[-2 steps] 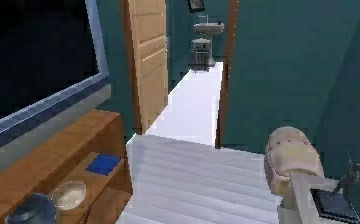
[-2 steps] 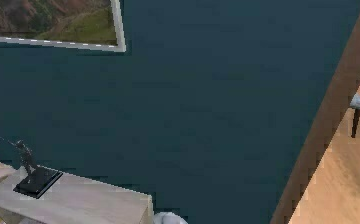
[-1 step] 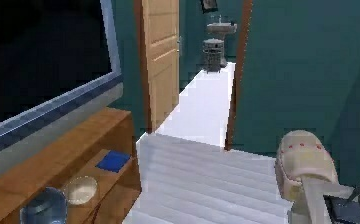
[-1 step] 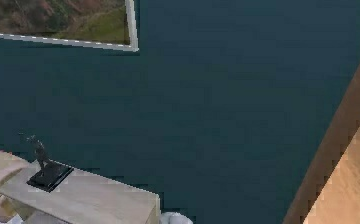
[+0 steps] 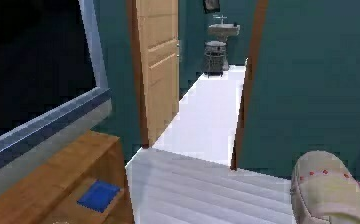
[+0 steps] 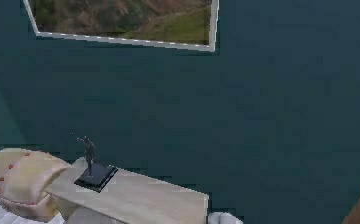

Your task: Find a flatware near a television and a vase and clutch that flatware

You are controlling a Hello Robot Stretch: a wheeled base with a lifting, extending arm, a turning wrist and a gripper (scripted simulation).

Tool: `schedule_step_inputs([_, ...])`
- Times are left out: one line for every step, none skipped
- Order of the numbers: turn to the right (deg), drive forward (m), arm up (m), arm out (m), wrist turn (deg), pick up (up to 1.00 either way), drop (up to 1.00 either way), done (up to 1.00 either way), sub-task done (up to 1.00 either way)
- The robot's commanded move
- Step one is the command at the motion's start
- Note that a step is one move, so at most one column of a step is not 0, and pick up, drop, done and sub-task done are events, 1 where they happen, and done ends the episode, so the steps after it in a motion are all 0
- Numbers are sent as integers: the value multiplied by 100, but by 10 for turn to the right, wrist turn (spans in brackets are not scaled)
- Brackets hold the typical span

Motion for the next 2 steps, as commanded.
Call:
schedule_step_inputs([-450,0,0,0,0,0,0,0,0])
schedule_step_inputs([-450,0,0,0,0,0,0,0,0])
